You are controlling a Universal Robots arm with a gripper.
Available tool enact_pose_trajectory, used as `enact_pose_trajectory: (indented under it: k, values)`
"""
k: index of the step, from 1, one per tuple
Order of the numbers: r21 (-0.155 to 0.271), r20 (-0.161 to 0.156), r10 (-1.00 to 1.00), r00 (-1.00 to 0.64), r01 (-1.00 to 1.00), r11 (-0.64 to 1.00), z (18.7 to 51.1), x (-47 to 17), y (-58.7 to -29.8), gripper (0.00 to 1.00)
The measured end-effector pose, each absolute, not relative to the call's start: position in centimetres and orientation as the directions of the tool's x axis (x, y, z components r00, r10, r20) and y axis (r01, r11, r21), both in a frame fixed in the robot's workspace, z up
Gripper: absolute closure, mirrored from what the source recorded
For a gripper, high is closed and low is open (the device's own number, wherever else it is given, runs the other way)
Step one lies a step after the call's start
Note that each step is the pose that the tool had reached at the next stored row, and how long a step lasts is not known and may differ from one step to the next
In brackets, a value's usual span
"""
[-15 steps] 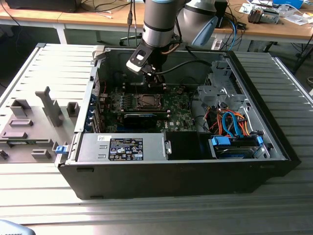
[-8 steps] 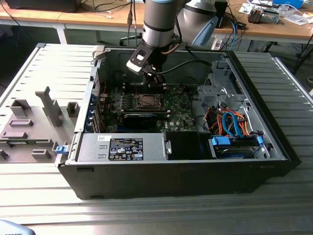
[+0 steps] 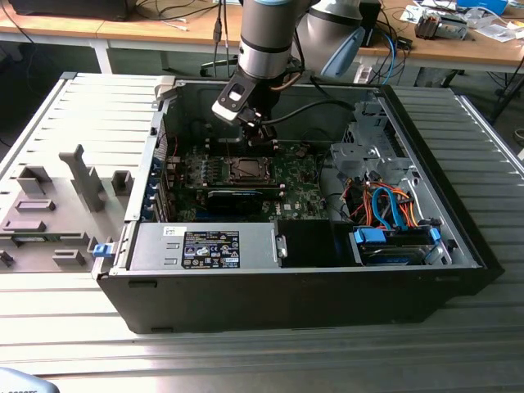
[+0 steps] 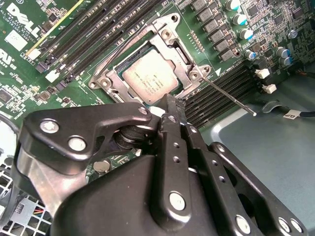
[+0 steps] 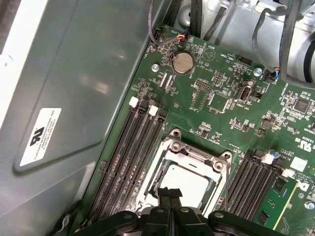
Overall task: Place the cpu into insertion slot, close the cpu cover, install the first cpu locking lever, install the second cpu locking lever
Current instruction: 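Install the first cpu locking lever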
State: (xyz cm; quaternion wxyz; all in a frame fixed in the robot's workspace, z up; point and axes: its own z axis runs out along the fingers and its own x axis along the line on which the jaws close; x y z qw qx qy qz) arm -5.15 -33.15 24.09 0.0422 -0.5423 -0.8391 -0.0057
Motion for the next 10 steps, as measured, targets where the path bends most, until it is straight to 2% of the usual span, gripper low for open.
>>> enact_pose_trajectory:
  k: [10]
  values:
    - [-0.036,0.077,0.905,-0.418,0.906,0.422,24.09,-5.15,-33.15,0.89]
